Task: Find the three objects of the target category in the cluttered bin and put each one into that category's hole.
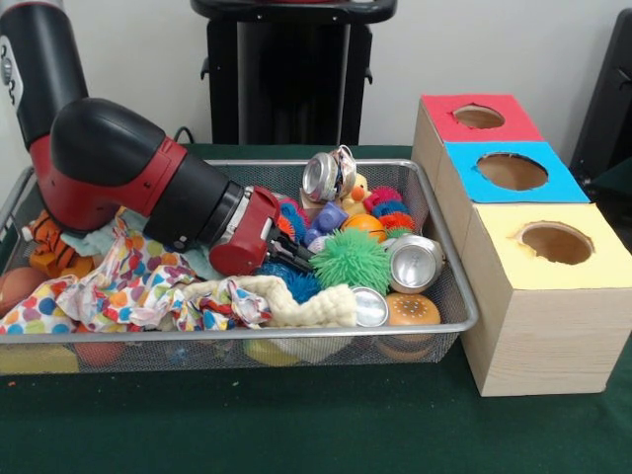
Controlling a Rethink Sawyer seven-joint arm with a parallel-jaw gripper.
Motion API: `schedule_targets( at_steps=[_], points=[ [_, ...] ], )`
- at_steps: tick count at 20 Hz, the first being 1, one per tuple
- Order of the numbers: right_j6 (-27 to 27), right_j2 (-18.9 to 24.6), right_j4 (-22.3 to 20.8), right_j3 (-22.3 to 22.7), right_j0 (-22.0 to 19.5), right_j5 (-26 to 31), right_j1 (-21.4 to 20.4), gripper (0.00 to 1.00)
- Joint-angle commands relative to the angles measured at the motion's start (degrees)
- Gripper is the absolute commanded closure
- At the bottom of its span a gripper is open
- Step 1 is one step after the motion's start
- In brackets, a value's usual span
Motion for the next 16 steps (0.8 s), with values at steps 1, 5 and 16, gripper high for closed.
schedule_targets(
  at_steps=[1, 5, 16],
  points=[
    [-1.35, -7.81, -3.30, -12.74, -0.15, -4.16, 2.20, 1.00],
    [-1.13, -7.70, -3.45, -12.36, -0.23, -4.53, 1.95, 1.00],
    [18.92, -7.75, -1.39, 3.84, 4.60, -9.78, -16.67, 1.00]
  ],
)
